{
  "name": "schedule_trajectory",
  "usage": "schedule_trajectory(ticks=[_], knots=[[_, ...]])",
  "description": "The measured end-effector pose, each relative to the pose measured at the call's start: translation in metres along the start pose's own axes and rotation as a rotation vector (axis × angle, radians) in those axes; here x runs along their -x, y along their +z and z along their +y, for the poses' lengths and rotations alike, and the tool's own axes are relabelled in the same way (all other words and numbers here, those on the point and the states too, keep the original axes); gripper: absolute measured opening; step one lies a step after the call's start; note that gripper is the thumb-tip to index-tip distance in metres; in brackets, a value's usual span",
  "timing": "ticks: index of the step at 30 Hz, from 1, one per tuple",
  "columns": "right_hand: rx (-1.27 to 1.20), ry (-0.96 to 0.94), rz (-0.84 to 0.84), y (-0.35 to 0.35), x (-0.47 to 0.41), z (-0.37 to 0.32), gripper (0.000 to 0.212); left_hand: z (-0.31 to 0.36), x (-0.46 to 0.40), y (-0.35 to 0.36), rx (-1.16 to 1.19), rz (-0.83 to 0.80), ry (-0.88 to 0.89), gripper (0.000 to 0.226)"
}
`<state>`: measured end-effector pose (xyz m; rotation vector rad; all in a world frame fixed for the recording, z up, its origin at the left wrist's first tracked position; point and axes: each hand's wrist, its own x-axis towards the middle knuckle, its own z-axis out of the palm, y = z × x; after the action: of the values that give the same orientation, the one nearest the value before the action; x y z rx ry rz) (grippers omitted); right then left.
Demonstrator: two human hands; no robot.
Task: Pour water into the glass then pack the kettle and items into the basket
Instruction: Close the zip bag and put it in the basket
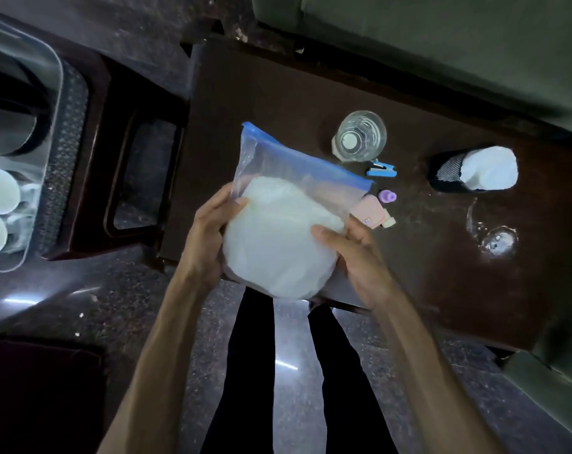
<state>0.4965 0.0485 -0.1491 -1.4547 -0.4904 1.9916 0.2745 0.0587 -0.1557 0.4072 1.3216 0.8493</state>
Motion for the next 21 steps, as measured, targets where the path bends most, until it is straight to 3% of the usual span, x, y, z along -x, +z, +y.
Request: schedule_trajectory(ticks=[4, 8, 11, 14, 17, 21], knots=[[0.08, -0.04, -0.007, 0.029, -0.015, -0.02, 0.056, 0.006, 0.0, -0.014, 0.196, 0.208, -0.026, 0.021], [-0.054, 0.076, -0.189, 0.056, -0.021, -0.038, 0.036, 0.014, 0.0, -0.035, 0.281, 0.321, -0.072, 0.03], [0.109, 0.094, -0.095, 0.088, -0.03, -0.045, 0.014, 0.025, 0.004, -0.056, 0.271, 0.291, 0.016, 0.025], [0.306, 0.054, -0.062, 0.119, -0.039, -0.051, 0.046, 0.038, 0.012, -0.077, 0.365, 0.311, 0.082, 0.039], [0.345, 0.017, -0.119, 0.155, -0.046, -0.063, 0.07, 0.052, 0.024, -0.112, 0.562, 0.325, 0.213, 0.032], [0.456, -0.118, -0.266, 0.213, -0.055, -0.074, 0.037, 0.064, 0.046, -0.173, 0.391, 0.352, 0.388, 0.044]])
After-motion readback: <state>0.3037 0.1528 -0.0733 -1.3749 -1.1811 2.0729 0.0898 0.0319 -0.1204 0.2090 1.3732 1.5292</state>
